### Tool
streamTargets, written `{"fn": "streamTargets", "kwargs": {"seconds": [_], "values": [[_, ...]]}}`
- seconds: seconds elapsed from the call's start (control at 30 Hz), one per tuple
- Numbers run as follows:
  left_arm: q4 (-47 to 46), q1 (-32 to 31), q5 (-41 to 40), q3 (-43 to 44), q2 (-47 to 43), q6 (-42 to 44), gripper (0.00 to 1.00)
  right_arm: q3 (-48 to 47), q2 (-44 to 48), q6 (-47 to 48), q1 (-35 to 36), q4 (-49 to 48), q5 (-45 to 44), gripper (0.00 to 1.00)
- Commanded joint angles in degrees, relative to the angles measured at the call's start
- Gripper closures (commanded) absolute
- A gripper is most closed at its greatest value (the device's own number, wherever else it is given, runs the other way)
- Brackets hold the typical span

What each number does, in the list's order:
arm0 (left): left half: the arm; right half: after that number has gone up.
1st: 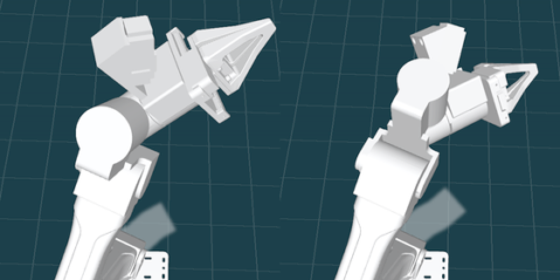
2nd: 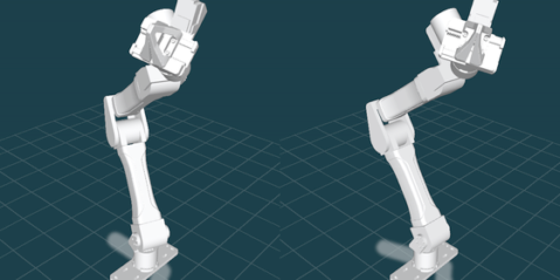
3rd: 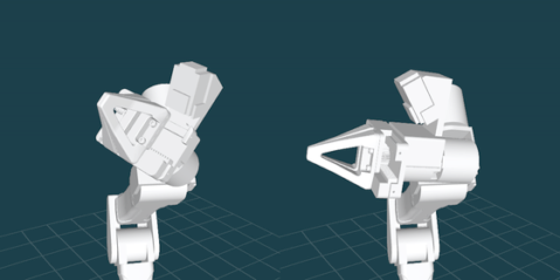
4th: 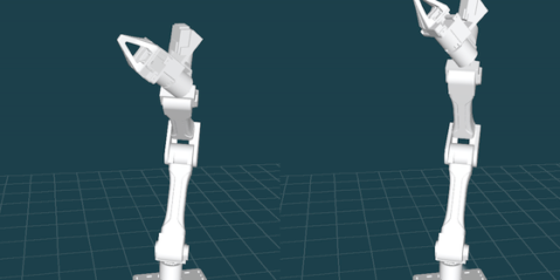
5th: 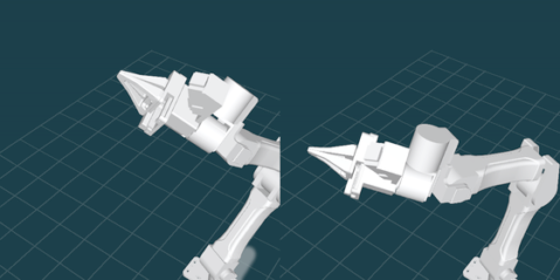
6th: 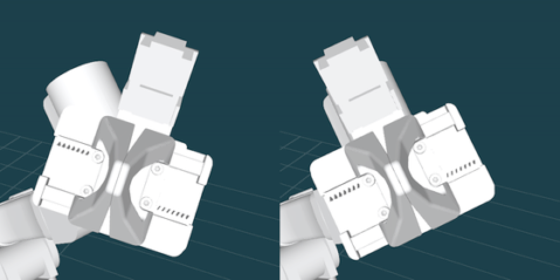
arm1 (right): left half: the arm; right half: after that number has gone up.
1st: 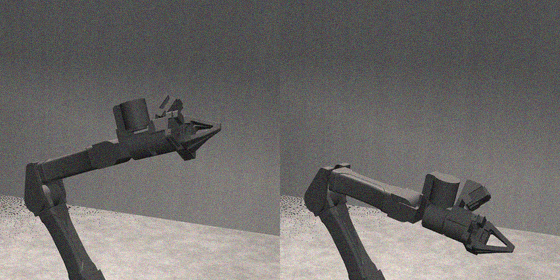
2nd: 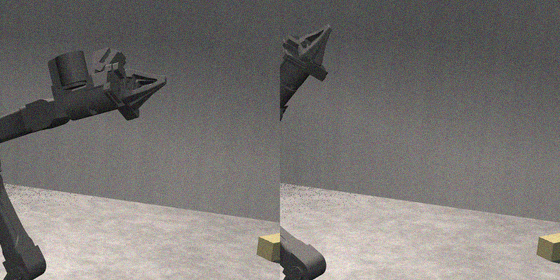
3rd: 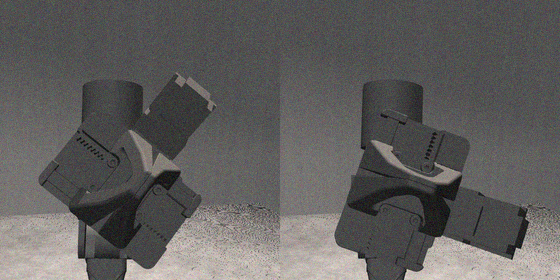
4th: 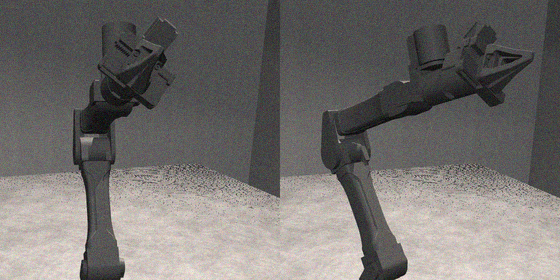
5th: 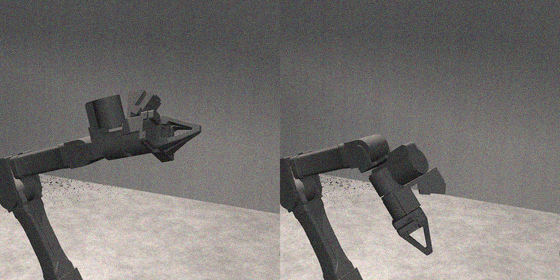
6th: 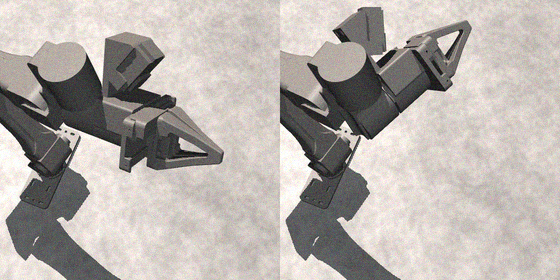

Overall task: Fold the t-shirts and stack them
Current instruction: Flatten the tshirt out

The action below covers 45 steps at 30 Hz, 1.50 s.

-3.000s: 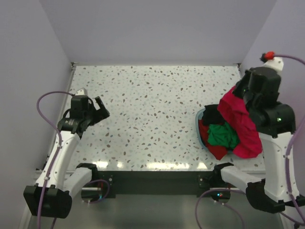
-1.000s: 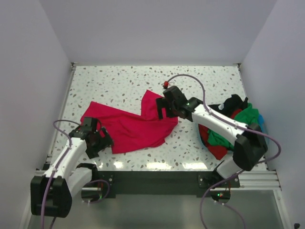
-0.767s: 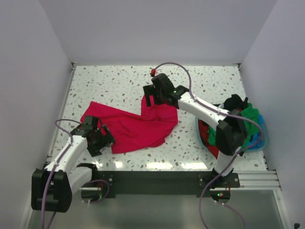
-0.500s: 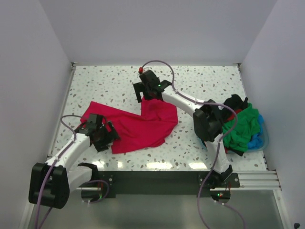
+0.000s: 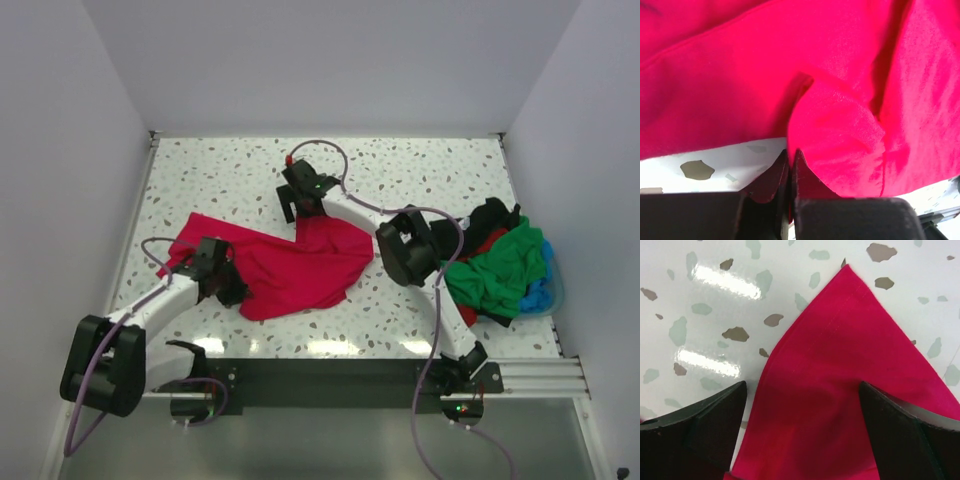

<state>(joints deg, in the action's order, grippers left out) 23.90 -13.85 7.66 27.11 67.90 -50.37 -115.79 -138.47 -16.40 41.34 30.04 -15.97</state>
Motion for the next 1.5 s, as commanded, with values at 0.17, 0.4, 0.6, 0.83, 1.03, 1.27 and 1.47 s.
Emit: {"fn": "streamTargets", "kwargs": {"seconds": [0.17, 0.4, 0.6, 0.83, 1.03, 1.27, 1.47], "values": [[10.45, -1.18, -5.02, -1.01, -5.75, 1.59, 1.0, -0.76, -2.94, -1.08, -0.03, -1.04, -8.63, 0.34], [20.04, -1.18, -5.11, 9.95, -14.54, 4.57, 1.0, 8.35, 6.35, -7.85, -2.31, 2.39, -18.56, 1.0], [21.89, -1.18, 0.16, 25.22, -18.33, 6.86, 1.0, 14.27, 26.83, -5.57, -2.58, 3.79, -29.55, 1.0], [22.59, -1.18, 2.01, 47.22, -17.02, 7.74, 1.0, 9.71, 44.94, -5.39, -2.58, 15.64, -36.5, 1.0], [23.56, -1.18, 6.57, 68.83, -9.99, 8.01, 1.0, 1.2, 56.03, -2.06, -2.58, 21.8, -37.12, 1.0], [26.9, -1.18, 5.18, 89.68, -1.46, 7.57, 1.0, -14.99, 60.25, 2.42, -2.58, 27.61, -39.4, 1.0], [26.46, -1.01, 3.24, 89.08, 6.53, 6.86, 1.0, -11.67, 61.84, 5.15, -2.67, 24.98, -40.63, 1.0]]}}
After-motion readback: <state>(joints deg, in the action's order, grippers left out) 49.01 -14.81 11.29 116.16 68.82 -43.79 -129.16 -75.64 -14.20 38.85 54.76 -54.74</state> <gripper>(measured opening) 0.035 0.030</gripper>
